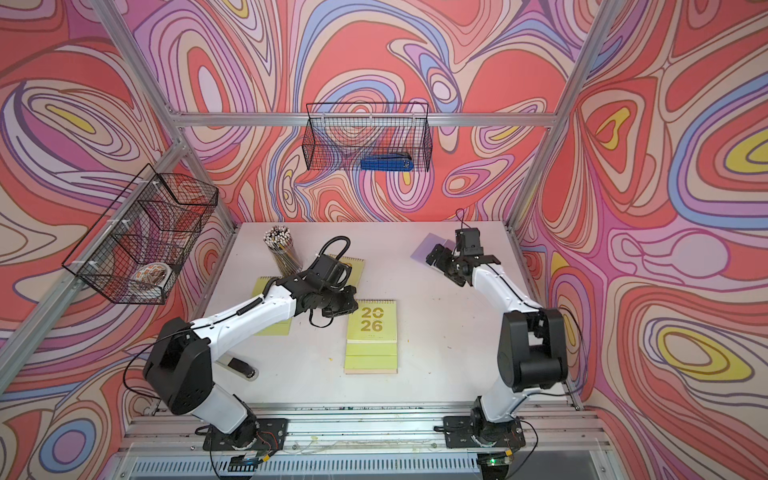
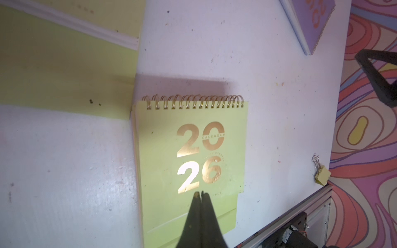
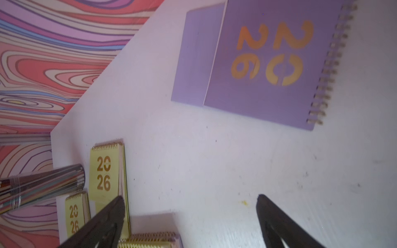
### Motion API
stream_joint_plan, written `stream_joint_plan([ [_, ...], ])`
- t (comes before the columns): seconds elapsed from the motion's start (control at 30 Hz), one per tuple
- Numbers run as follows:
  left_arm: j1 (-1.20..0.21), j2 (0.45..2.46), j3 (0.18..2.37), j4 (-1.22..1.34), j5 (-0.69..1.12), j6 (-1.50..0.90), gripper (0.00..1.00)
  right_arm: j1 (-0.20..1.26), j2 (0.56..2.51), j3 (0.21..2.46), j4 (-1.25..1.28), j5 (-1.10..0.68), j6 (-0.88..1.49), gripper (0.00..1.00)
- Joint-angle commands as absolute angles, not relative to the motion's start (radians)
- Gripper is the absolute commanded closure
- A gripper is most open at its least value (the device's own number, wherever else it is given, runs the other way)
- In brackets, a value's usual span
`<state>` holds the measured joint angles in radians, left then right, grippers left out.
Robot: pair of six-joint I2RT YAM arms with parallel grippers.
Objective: Stack the calendars
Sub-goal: Adjust the calendar at the center of the board.
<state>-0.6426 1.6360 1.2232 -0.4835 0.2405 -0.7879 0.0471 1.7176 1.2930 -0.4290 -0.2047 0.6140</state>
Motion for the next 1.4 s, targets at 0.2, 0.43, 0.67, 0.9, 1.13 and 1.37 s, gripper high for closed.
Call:
stream_joint_plan([
  [0.2,-0.635,1.804,1.393,-0.566,0.292,-0.763,1.00,-0.069,2.059,1.691,-0.525,-0.122,0.500,0.02],
  [0.43,-0.615,1.873,1.462,-0.600,0.322,-0.739,1.00,-0.124,2.293,1.971,-0.619,-0.111,0.494,0.02],
  [0.67,-0.600,1.893,1.481,-0.612,0.336,-0.730,1.00,-0.166,2.480,2.205,-0.729,-0.121,0.511,0.02],
  [0.9,-0.600,1.871,1.447,-0.594,0.334,-0.738,1.00,-0.189,2.530,2.224,-0.789,-0.203,0.527,0.02],
  [1.13,-0.600,1.862,1.449,-0.593,0.338,-0.735,1.00,-0.188,2.430,2.044,-0.765,-0.290,0.542,0.02],
  [1.37,-0.600,1.898,1.491,-0.574,0.362,-0.745,1.00,-0.185,2.181,1.679,-0.640,-0.368,0.548,0.02],
])
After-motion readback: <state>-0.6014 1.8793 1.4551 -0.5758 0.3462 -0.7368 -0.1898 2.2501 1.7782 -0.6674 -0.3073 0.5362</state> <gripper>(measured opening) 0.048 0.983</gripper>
